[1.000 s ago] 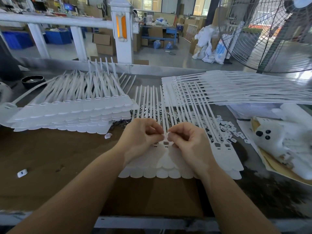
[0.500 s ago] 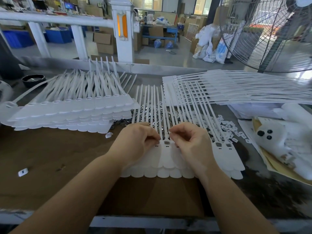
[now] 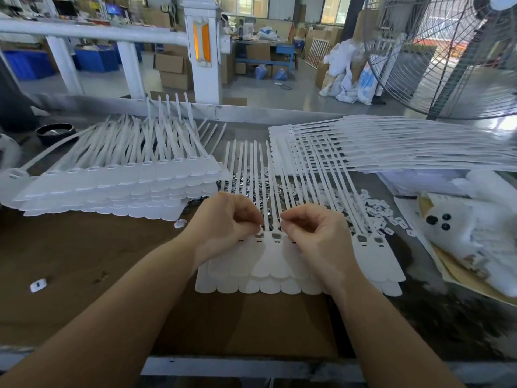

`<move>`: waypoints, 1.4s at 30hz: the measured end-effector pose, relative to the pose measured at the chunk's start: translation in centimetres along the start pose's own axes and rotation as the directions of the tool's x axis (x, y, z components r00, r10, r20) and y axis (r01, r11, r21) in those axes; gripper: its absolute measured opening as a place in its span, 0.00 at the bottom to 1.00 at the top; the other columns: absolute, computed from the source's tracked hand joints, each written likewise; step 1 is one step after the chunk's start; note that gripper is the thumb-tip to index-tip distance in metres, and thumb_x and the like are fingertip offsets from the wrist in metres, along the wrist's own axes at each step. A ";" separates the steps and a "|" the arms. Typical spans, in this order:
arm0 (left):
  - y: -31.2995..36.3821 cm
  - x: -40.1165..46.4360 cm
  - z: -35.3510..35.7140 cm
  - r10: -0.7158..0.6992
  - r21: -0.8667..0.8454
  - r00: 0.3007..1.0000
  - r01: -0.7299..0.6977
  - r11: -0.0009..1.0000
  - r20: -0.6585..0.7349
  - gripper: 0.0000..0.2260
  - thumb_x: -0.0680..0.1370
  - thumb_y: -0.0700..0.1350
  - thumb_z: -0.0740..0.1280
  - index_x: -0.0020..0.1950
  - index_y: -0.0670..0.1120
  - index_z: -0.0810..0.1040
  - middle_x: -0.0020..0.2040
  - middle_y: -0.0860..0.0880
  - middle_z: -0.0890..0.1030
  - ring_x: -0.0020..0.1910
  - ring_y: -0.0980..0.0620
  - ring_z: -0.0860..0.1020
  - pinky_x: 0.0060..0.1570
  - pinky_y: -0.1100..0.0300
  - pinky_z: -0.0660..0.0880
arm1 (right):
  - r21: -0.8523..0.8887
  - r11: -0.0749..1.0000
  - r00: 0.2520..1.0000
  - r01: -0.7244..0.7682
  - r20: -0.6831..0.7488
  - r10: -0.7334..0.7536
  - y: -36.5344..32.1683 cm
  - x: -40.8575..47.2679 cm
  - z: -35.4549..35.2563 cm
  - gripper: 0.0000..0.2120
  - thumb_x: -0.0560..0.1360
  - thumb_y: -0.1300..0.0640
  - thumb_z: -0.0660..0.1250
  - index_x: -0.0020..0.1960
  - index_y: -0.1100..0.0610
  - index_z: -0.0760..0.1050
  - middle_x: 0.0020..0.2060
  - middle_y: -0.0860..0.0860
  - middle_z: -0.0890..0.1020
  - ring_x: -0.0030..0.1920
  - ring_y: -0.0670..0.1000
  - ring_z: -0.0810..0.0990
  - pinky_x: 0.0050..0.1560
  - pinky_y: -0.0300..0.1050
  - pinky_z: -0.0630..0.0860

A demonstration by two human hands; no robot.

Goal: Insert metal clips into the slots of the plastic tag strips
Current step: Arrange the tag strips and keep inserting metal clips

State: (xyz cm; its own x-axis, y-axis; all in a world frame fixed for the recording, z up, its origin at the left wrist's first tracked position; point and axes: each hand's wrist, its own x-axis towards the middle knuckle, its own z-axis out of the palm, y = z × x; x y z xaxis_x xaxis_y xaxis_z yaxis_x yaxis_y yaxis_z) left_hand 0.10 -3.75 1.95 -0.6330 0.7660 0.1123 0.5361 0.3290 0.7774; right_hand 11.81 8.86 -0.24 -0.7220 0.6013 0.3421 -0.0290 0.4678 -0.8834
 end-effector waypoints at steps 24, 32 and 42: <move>0.2 0.4 0.5 -0.151 -0.056 0.988 0.152 0.987 0.019 0.06 0.72 0.41 0.73 0.43 0.51 0.78 0.40 0.52 0.82 0.41 0.55 0.79 0.40 0.64 0.72 | 0.094 0.992 0.997 -0.079 -0.010 0.080 -0.4 0.0 -0.1 0.11 0.71 0.65 0.70 0.40 0.49 0.80 0.34 0.45 0.82 0.36 0.41 0.80 0.39 0.31 0.76; 0.5 0.8 0.5 -0.184 -0.036 0.982 0.186 0.982 0.038 0.09 0.70 0.40 0.74 0.42 0.52 0.77 0.37 0.56 0.79 0.34 0.61 0.74 0.35 0.67 0.68 | 0.094 0.992 0.996 -0.084 -0.005 0.084 -0.5 0.0 -0.2 0.11 0.72 0.65 0.69 0.40 0.49 0.80 0.33 0.47 0.82 0.34 0.43 0.80 0.37 0.30 0.76; 1.4 1.9 0.1 -0.294 0.037 0.941 0.292 0.956 0.169 0.09 0.71 0.39 0.73 0.42 0.53 0.76 0.41 0.52 0.74 0.38 0.56 0.73 0.34 0.64 0.69 | 0.149 0.986 0.997 -0.075 0.006 0.075 -0.1 0.1 -0.2 0.09 0.73 0.66 0.68 0.48 0.54 0.79 0.38 0.49 0.82 0.37 0.44 0.81 0.38 0.32 0.76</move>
State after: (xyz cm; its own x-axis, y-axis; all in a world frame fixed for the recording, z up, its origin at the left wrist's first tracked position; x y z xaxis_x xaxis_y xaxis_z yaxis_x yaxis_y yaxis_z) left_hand -0.27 -1.78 3.18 -0.6588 0.7171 -0.2273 0.3482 0.5585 0.7529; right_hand 11.87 9.00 -0.05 -0.7260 0.6313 0.2728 -0.0771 0.3195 -0.9445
